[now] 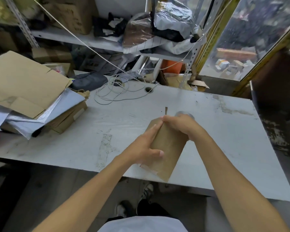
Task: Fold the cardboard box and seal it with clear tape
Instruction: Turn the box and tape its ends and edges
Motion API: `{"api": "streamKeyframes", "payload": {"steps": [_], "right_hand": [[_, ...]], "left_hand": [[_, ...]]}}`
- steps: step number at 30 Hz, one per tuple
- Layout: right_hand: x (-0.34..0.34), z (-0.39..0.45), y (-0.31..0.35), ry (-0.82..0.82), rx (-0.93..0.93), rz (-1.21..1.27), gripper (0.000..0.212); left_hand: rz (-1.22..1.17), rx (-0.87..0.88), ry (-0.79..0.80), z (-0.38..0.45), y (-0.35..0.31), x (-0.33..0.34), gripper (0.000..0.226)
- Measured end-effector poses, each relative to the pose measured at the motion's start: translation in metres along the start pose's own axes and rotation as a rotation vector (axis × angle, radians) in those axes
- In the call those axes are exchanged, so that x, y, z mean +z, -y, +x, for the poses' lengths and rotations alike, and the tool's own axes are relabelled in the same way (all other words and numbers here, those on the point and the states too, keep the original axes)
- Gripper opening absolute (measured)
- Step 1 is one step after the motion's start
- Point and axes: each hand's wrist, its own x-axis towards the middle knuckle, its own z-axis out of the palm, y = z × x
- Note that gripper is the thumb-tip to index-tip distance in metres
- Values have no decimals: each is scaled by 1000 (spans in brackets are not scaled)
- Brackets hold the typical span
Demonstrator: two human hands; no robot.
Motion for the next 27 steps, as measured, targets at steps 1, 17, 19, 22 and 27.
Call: {"api": "streamKeyframes", "payload": {"steps": [1, 17, 19, 22, 27], "right_hand": [[2, -3, -3, -28, -20, 41, 55], [53, -3, -38, 49, -458, 632, 73], [50, 6, -34, 45, -465, 579, 69], [41, 24, -20, -17, -364, 553, 50], [27, 64, 4, -105, -359, 440, 64]], "left_hand": [[16, 15, -14, -1, 0, -4, 98], [-127, -268, -530, 18, 29, -82, 124], [-184, -232, -583, 24, 31, -92, 134], [-179, -163, -593, 34, 27, -103, 131], [-7, -76, -495, 60, 25, -113, 103]]}}
